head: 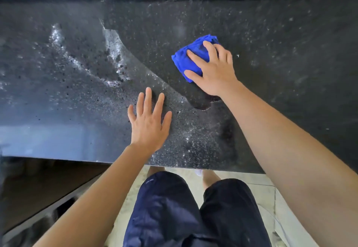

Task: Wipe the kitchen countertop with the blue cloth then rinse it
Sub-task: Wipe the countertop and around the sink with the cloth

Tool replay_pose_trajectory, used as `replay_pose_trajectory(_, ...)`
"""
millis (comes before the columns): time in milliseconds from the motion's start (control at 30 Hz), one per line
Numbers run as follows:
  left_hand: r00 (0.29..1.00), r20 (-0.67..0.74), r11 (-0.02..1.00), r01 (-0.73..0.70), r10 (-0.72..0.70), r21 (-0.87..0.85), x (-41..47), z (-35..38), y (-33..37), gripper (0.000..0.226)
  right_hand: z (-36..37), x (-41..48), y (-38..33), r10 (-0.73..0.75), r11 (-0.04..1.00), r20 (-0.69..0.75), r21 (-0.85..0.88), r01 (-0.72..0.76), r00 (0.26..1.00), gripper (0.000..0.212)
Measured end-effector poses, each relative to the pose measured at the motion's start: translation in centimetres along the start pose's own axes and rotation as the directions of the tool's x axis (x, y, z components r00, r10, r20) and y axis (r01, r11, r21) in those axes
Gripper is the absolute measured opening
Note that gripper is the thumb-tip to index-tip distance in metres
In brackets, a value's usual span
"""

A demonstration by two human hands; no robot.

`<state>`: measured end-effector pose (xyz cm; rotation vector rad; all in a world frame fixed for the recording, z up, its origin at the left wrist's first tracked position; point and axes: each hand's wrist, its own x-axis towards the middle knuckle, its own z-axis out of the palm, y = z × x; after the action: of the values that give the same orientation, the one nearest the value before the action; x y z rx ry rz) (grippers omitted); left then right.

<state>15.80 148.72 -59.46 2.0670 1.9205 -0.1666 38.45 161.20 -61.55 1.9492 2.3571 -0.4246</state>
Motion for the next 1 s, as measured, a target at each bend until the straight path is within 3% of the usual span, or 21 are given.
replay_pose_trajectory(200,0.999,0.033,1.000,0.020,-0.020,0.006,-2.0,1.0,3.3,0.058,-1.4,-3.8,8.9,0.349,0.937,-0.016,0.028,-0.348,0.937,0.064)
replay_pose_trajectory(267,1.000,0.025,1.000,0.018,-0.018,0.003,-2.7,1.7,3.9,0.057,-0.7,-6.9,9.8,0.405,0.914,-0.057,0.051,-0.403,0.912,0.062)
replay_pose_trajectory(367,0.999,0.026,1.000,0.020,-0.020,0.019,-3.8,2.7,4.2,0.058,1.2,-13.1,6.7,0.274,0.962,-0.145,0.046,-0.270,0.951,0.055)
replay_pose_trajectory(500,0.999,0.001,0.999,0.035,-0.035,0.027,-4.5,3.1,3.9,0.054,3.7,-20.9,0.6,0.040,0.997,-0.029,0.075,-0.037,0.999,0.054)
replay_pose_trajectory(633,0.999,0.003,0.999,0.046,-0.046,0.025,-4.6,3.0,4.0,0.054,3.5,-20.0,3.4,-0.150,0.986,-0.025,0.064,0.152,0.988,0.053)
replay_pose_trajectory(733,0.998,0.017,0.997,0.064,-0.065,0.041,-4.6,3.0,4.1,0.054,2.2,-16.6,9.4,0.064,0.997,-0.098,0.044,-0.060,0.993,0.056)
replay_pose_trajectory(833,0.995,0.054,0.996,0.081,-0.083,0.045,-4.6,2.9,4.5,0.056,0.6,-13.8,12.4,0.343,0.933,0.009,0.107,-0.342,0.939,0.058)
replay_pose_trajectory(933,0.989,0.117,0.995,0.088,-0.093,0.043,-4.2,2.4,4.6,0.058,0.2,-12.7,10.4,0.434,0.889,0.026,0.149,-0.433,0.900,0.058)
replay_pose_trajectory(1000,0.988,0.138,0.996,0.064,-0.072,0.059,-4.3,1.8,4.3,0.057,1.2,-13.4,6.6,0.387,0.912,-0.006,0.146,-0.382,0.922,0.057)
